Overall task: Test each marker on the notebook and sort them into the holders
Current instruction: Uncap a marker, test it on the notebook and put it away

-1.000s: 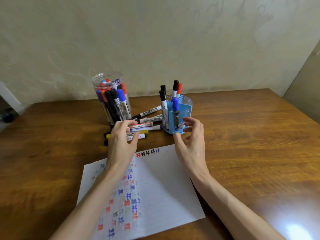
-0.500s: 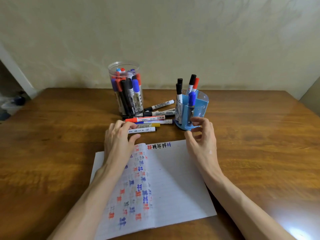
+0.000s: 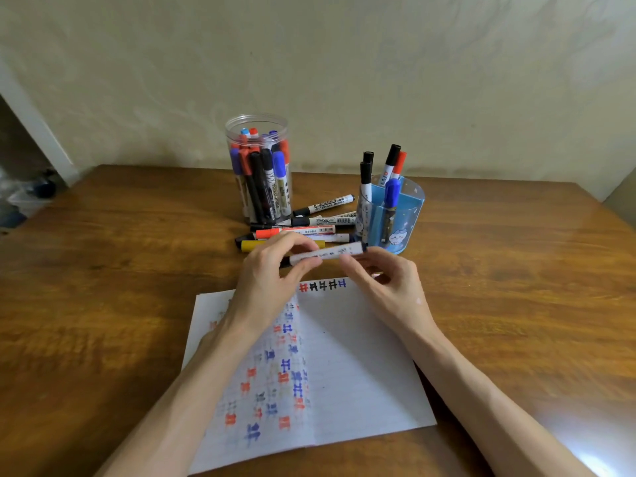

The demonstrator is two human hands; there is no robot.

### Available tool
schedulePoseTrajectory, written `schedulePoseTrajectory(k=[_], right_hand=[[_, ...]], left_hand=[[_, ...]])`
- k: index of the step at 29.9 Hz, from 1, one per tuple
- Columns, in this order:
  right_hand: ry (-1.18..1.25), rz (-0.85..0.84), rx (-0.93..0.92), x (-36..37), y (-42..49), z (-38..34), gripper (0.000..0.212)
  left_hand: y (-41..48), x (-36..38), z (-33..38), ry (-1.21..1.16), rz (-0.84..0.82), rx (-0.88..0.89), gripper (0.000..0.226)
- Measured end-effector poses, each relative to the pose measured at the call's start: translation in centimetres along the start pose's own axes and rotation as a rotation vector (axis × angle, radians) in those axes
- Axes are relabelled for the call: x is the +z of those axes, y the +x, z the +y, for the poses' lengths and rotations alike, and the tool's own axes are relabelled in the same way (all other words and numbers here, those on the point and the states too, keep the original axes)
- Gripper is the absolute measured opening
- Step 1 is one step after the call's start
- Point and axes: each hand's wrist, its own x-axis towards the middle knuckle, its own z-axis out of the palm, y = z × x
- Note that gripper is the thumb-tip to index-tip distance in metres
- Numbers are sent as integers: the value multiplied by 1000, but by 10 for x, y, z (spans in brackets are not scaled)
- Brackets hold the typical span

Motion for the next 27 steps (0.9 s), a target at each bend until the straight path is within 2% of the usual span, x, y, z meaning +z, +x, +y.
schedulePoseTrajectory(k=[3,7,10,15,19,27], right_hand=[[171,-31,34,0,-2,-6,18],[303,37,93,-6,-2,-9,22],[357,94,161,-11,0,-10,32],[322,-11,104,-4,-6,-13,26],[269,-18,98,-3,-3,-15,35],[216,-50,37,-13,0,-21,31]], left_hand=[[-2,5,7,5,-74,75,23],[-4,3,4,15,-80,15,38],[-4,0,0,68,-57,-3,34],[-6,5,5,73,-162,52,32],[-6,3,11,68,-185,55,40],[-4,0,14,-28,-278,-62,20]])
